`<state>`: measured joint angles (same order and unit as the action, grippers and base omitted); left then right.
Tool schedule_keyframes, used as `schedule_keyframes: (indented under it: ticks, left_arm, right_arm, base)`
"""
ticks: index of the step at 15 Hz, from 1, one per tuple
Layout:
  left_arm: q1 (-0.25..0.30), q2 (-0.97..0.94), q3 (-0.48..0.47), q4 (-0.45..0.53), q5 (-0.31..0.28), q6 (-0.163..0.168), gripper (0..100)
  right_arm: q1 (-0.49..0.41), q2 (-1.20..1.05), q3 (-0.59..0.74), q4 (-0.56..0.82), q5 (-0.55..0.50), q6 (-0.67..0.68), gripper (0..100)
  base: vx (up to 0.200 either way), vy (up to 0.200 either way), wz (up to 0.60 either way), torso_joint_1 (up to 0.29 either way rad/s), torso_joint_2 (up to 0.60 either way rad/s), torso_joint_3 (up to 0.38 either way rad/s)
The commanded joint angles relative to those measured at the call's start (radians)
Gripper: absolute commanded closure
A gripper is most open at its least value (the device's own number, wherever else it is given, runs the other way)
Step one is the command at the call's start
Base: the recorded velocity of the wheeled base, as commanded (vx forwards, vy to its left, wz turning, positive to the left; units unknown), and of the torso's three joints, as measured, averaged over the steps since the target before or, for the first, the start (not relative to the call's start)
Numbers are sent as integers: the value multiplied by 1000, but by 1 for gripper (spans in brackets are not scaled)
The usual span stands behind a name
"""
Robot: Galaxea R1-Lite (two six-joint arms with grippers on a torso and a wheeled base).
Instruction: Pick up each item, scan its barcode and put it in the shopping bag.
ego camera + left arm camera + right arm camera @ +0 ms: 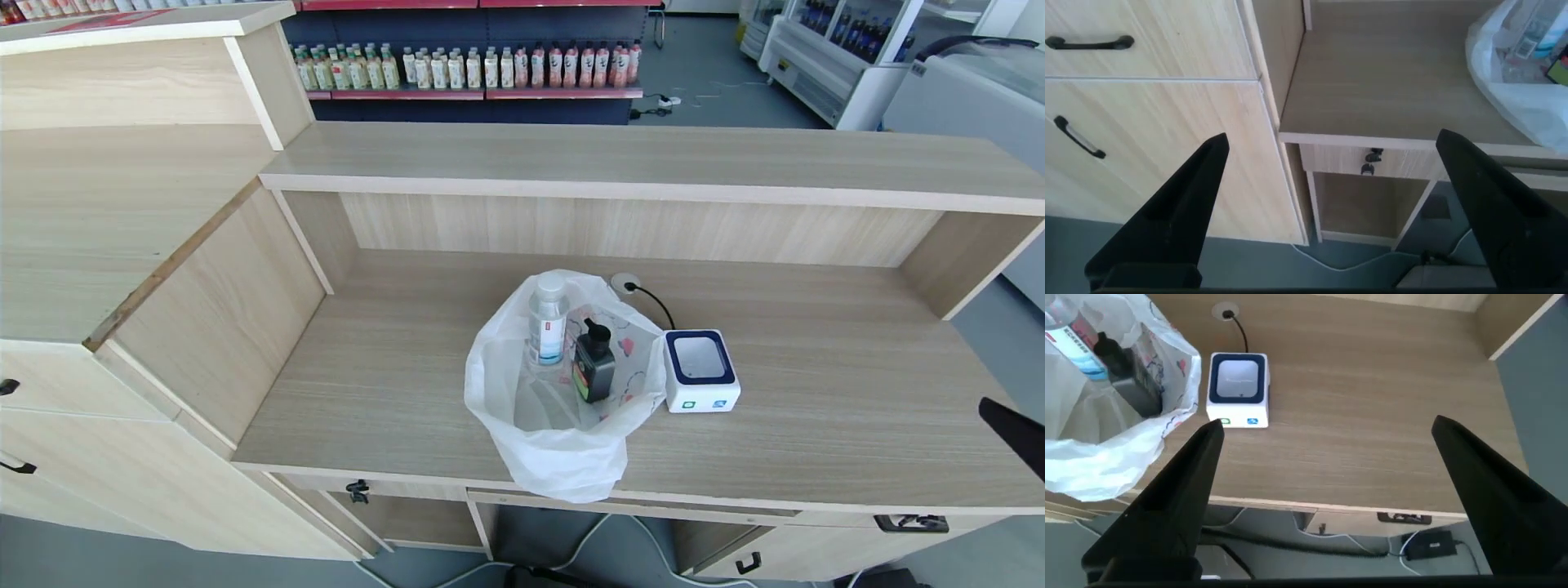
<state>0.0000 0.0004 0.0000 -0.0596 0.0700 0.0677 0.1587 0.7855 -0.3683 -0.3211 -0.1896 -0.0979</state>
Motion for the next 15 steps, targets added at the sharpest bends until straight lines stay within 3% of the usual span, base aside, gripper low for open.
schedule_keyframes:
  ticks: [1, 5, 7, 9, 13, 15]
  left_arm:
    - [0, 0, 0, 0, 1, 0, 0]
    - [0, 0, 0, 0, 1, 0, 0]
    - [0, 0, 0, 0, 1, 0, 0]
    - [0, 0, 0, 0, 1, 0, 0]
    - [0, 0, 0, 0, 1, 0, 0]
    - [0, 0, 0, 0, 1, 0, 0]
  right_arm:
    - [1, -81, 65, -3, 13, 10, 0]
    - [-2, -315, 223, 14, 7, 7, 0]
    - [-30, -483, 235, 158, 13, 9, 0]
    - [-1, -698, 279, 372, 5, 26, 0]
    - [-2, -689, 368, 266, -39, 86, 0]
    - [-53, -677, 368, 267, -13, 86, 0]
  base:
    - [0, 0, 0, 0, 0, 0]
    - [0, 0, 0, 0, 0, 0]
    - [0, 0, 0, 0, 0, 0]
    - [0, 0, 0, 0, 0, 0]
    - [0, 0, 0, 0, 0, 0]
    - [0, 0, 0, 0, 0, 0]
